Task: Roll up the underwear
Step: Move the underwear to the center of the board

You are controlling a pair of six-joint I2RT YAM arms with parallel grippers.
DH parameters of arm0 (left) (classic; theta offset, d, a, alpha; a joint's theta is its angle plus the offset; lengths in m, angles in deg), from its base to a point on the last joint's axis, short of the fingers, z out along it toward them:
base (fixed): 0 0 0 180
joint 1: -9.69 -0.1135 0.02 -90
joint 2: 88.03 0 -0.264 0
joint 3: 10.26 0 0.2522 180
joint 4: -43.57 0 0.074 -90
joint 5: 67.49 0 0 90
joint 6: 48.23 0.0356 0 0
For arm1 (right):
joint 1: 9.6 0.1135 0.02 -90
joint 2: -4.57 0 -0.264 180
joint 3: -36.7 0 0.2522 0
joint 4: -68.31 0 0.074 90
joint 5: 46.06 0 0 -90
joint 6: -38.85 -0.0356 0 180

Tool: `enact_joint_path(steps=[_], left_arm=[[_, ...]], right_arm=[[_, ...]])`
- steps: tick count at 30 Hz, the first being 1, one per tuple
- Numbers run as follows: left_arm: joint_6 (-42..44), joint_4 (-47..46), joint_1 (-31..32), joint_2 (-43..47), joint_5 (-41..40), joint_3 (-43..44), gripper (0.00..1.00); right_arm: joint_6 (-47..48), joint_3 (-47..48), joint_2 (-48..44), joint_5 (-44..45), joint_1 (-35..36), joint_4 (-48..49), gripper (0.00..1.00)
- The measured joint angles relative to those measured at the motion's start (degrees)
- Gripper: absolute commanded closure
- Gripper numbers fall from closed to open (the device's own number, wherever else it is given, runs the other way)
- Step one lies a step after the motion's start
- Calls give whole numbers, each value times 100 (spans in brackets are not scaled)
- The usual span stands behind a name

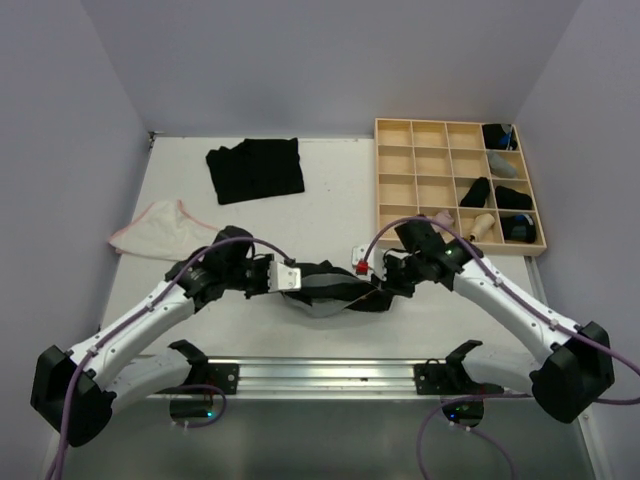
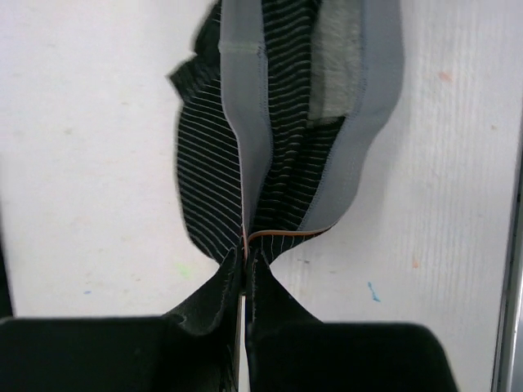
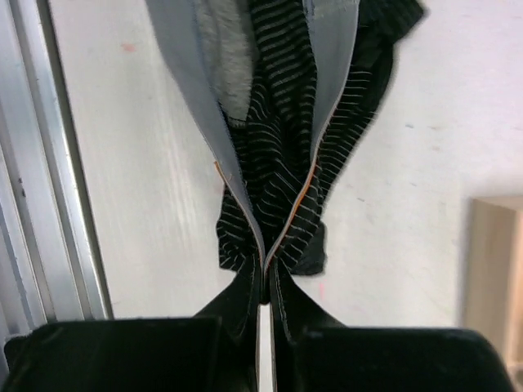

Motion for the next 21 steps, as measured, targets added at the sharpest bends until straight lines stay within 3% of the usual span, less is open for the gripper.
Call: enact_joint_path(steps=[12,17,21], left_arm=[[-1370,-374,-1196,306,-387,2151,100],[-1563,-118,-1246,404,-160,2352,100],[-1471,326,-1250,1152,341,2153,100]], right_arm=[[380,2944,92,17,-1335,-603,100],[505,3091,81,-225,-1368,-955,100],[826,2710,-278,-476,-1368,-1408,100]])
